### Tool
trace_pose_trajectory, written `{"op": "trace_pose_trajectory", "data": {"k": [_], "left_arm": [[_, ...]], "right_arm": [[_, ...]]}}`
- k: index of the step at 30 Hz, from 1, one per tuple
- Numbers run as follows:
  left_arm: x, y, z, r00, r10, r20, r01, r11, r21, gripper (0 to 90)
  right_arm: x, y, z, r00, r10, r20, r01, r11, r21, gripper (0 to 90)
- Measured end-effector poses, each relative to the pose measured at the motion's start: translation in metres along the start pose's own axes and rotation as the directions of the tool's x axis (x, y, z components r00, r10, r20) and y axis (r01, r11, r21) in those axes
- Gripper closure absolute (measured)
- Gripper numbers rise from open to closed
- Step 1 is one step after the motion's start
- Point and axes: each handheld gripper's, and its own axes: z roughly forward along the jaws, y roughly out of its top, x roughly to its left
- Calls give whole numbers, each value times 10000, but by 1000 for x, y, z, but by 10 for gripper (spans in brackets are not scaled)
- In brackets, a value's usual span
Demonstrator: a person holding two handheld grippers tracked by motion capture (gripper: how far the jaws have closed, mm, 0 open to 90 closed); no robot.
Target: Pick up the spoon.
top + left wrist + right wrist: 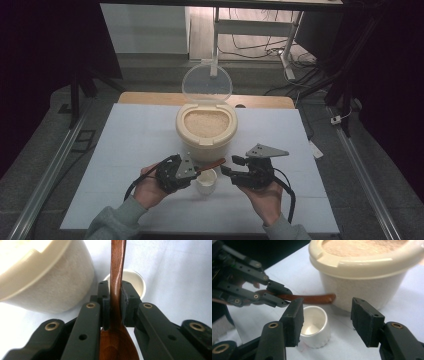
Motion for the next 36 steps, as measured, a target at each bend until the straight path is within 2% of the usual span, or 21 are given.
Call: {"op": "trace_pose_trajectory", "data": {"k": [2,4,6,7,9,14,18,22,25,31,34,36], "left_arm": [[-1,0,0,9999,5,-104,-6,10000,-82,790],[-2,1,0,9996,0,-298,-6,9998,-195,790],[-4,1,1,9990,14,-442,-27,9996,-290,790],[-5,2,1,9987,56,-498,-72,9995,-313,790],[-6,2,2,9983,74,-584,-96,9992,-381,790],[-11,3,4,9968,191,-782,-228,9986,-473,790],[-14,4,6,9957,309,-879,-353,9982,-491,790],[-17,5,8,9943,406,-986,-452,9980,-449,790],[-18,4,9,9938,417,-1028,-463,9980,-427,790],[-20,4,11,9931,500,-1064,-539,9980,-344,791],[-18,3,9,9930,451,-1089,-500,9979,-421,793],[-17,3,8,9928,456,-1106,-504,9979,-409,794]], "right_arm": [[-1,-2,0,9999,164,6,-164,9998,-74,439],[0,-7,3,9983,523,-243,-528,9984,-212,432],[0,-7,5,9974,656,-291,-663,9975,-251,429],[-1,-8,7,9953,902,-352,-917,9948,-437,429],[-2,-9,10,9930,1101,-421,-1126,9918,-612,432],[-5,-11,18,9826,1704,-737,-1763,9809,-827,443],[-4,-11,22,9772,1886,-971,-1980,9751,-995,486],[-5,-12,23,9748,1961,-1067,-2079,9715,-1141,573],[-8,-13,23,9656,2217,-1360,-2386,9632,-1237,614],[-11,-14,23,9528,2367,-1902,-2657,9530,-1453,696],[-12,-14,23,9358,2505,-2480,-2947,9420,-1605,754],[-11,-13,22,9284,2401,-2835,-2957,9396,-1725,792]]}}
